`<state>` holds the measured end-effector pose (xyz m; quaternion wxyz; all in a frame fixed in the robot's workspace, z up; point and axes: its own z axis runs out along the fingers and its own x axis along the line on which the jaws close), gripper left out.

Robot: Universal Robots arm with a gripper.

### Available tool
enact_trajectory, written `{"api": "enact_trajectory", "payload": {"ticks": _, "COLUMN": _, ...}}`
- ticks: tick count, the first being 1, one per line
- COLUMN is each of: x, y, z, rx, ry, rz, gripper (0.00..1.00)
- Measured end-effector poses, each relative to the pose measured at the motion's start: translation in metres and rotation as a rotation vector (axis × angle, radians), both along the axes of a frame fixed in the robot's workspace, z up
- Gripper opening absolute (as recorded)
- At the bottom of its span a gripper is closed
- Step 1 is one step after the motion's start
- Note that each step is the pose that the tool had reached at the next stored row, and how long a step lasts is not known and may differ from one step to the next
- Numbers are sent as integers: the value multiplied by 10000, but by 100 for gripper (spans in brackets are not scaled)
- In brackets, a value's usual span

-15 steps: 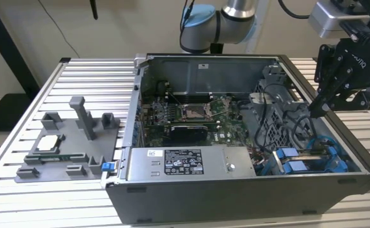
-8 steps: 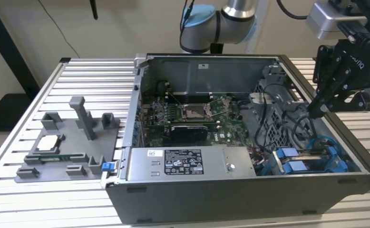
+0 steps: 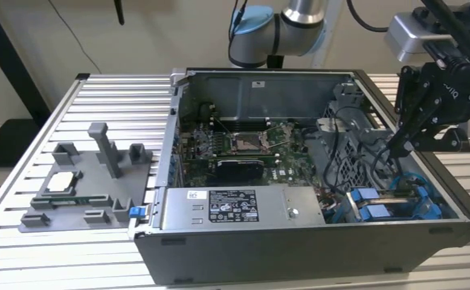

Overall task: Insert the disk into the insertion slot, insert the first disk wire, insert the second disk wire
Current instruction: 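Insert the second disk wire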

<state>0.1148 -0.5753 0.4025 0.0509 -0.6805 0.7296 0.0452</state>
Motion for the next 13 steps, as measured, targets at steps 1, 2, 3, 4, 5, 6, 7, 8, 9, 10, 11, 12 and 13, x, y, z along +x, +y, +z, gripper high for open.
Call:
{"api": "enact_trajectory", "payload": {"ticks": 1, "x": -5, "y": -13, "z": -14, "rx": 1, "ry": -1, "rz": -1, "gripper": 0}}
{"api": "enact_trajectory", "payload": {"ticks": 2, "x": -9, "y": -25, "z": -26, "rx": 2, "ry": -2, "rz": 0, "gripper": 0}}
{"api": "enact_trajectory", "payload": {"ticks": 3, "x": -14, "y": -40, "z": -39, "rx": 2, "ry": -2, "rz": 0, "gripper": 0}}
{"api": "enact_trajectory", "payload": {"ticks": 4, "x": -17, "y": -54, "z": -49, "rx": 2, "ry": -2, "rz": -1, "gripper": 0}}
{"api": "enact_trajectory", "payload": {"ticks": 5, "x": -20, "y": -69, "z": -59, "rx": 1, "ry": -1, "rz": 0, "gripper": 0}}
{"api": "enact_trajectory", "payload": {"ticks": 6, "x": -23, "y": -85, "z": -71, "rx": 1, "ry": -1, "rz": 1, "gripper": 0}}
{"api": "enact_trajectory", "payload": {"ticks": 7, "x": -26, "y": -100, "z": -82, "rx": 2, "ry": -1, "rz": 0, "gripper": 0}}
{"api": "enact_trajectory", "payload": {"ticks": 8, "x": -29, "y": -113, "z": -91, "rx": 1, "ry": -1, "rz": 0, "gripper": 0}}
{"api": "enact_trajectory", "payload": {"ticks": 9, "x": -32, "y": -126, "z": -101, "rx": 1, "ry": -1, "rz": 0, "gripper": 0}}
{"api": "enact_trajectory", "payload": {"ticks": 10, "x": -34, "y": -137, "z": -111, "rx": 2, "ry": -1, "rz": 0, "gripper": 0}}
{"api": "enact_trajectory", "payload": {"ticks": 11, "x": -36, "y": -147, "z": -120, "rx": 1, "ry": -1, "rz": 0, "gripper": 0}}
{"api": "enact_trajectory", "payload": {"ticks": 12, "x": -38, "y": -156, "z": -129, "rx": 1, "ry": -1, "rz": 0, "gripper": 0}}
{"api": "enact_trajectory", "payload": {"ticks": 13, "x": -40, "y": -165, "z": -138, "rx": 1, "ry": -1, "rz": 0, "gripper": 0}}
